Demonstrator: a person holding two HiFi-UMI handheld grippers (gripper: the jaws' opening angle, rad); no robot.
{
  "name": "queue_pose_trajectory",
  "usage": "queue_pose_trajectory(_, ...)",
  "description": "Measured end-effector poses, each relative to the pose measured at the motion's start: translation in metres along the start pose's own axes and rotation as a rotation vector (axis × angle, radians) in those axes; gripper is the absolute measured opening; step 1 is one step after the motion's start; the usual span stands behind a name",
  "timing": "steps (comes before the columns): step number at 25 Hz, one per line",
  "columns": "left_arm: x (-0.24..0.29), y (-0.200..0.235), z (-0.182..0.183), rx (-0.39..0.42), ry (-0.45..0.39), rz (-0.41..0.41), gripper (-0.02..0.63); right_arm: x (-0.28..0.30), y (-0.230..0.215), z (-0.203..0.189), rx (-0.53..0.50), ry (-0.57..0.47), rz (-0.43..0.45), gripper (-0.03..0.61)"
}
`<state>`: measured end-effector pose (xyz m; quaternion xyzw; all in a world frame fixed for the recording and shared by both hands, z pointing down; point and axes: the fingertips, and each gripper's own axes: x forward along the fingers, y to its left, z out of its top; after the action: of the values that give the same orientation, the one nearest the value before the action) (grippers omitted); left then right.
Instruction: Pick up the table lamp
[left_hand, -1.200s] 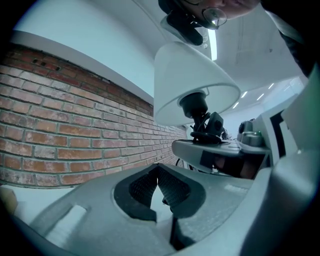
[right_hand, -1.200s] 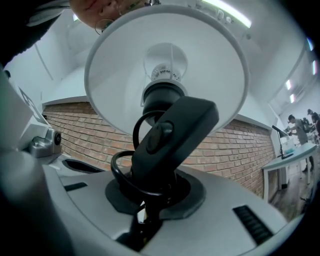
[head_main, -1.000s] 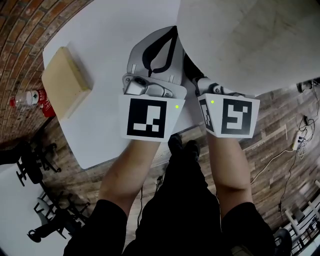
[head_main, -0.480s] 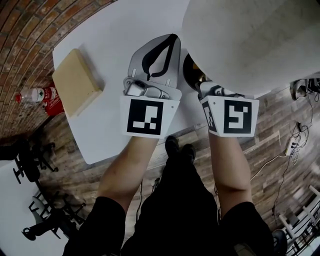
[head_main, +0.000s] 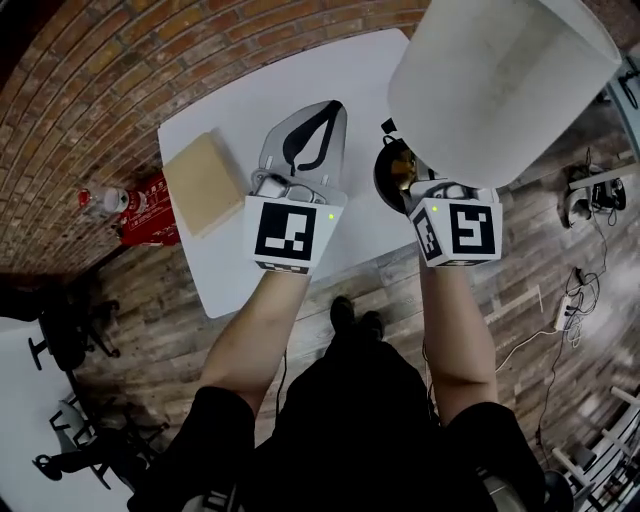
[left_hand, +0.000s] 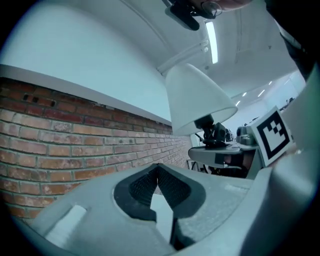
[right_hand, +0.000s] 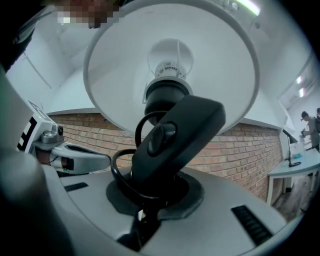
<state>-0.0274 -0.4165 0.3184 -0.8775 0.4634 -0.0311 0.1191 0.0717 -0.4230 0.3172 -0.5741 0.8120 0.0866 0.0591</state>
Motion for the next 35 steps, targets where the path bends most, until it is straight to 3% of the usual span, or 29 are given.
queue_pose_trajectory(6, -0.018, -0.002, 0.056, -0.037, 0.044, -0.078, 0.008, -0.016, 0.002, 0.064, 0.016, 0.019, 0.02, 0.046)
queue_pose_trajectory(17, -0.052, -0.037, 0.098, -0.052, 0.08, -0.119, 0.008, -0.047, -0.019, 0.134, -0.02, 0.007, 0.058, 0.046)
queue_pose_trajectory(21, -0.058, -0.065, 0.122, -0.096, 0.063, -0.143, 0.008, -0.066, -0.027, 0.147, 0.006, 0.018, 0.088, 0.044)
queue_pose_trajectory(28, -0.086, -0.085, 0.146, -0.04, 0.051, -0.083, 0.008, -0.112, -0.029, 0.141, 0.031, 0.051, 0.124, 0.044)
queue_pose_trajectory(35, -0.11, -0.088, 0.153, -0.046, 0.045, -0.047, 0.008, -0.141, -0.042, 0.149, 0.06, 0.032, 0.113, 0.044)
